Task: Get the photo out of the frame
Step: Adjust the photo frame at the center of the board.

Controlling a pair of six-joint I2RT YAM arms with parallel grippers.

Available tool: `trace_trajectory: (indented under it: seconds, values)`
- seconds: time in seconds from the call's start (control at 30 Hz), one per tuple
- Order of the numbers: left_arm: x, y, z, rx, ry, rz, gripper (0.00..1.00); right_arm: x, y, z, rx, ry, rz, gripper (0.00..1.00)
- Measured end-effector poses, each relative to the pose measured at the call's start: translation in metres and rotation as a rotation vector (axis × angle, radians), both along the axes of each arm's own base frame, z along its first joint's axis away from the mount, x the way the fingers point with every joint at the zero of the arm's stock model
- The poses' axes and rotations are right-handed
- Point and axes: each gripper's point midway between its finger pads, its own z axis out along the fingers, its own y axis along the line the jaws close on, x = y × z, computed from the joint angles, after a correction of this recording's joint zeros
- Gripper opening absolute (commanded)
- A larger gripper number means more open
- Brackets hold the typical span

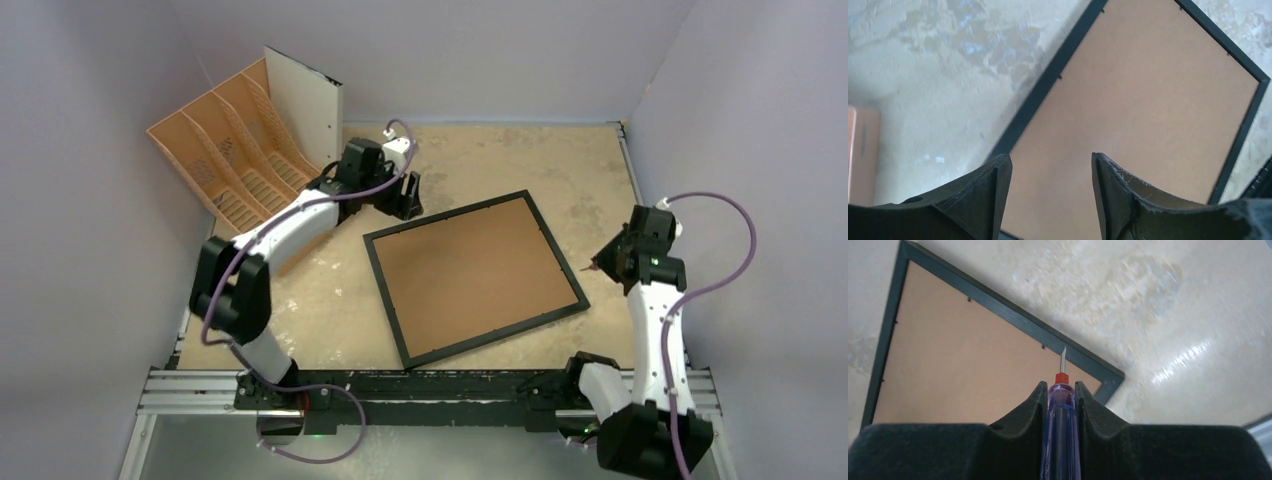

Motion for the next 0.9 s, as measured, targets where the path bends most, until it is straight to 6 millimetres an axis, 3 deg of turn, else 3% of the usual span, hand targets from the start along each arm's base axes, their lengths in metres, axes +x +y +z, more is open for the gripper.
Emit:
trace_trajectory:
  seconds: [0.17,0.43,0.9]
  values:
    - [0.039,-0.017,-0.03,0.034,0.014,-0.081,0.6,-0.034,0.006,-0.004,0.019,0.019,-0.061,0.0]
    - [0.053,-0.021,-0.08,0.056,0.099,-0.156,0.59,-0.051,0.002,0.009,0.009,0.056,-0.127,0.0]
    - [0.076,-0.02,-0.106,0.042,0.113,-0.188,0.59,-0.091,0.015,-0.03,0.07,0.226,-0.167,0.0]
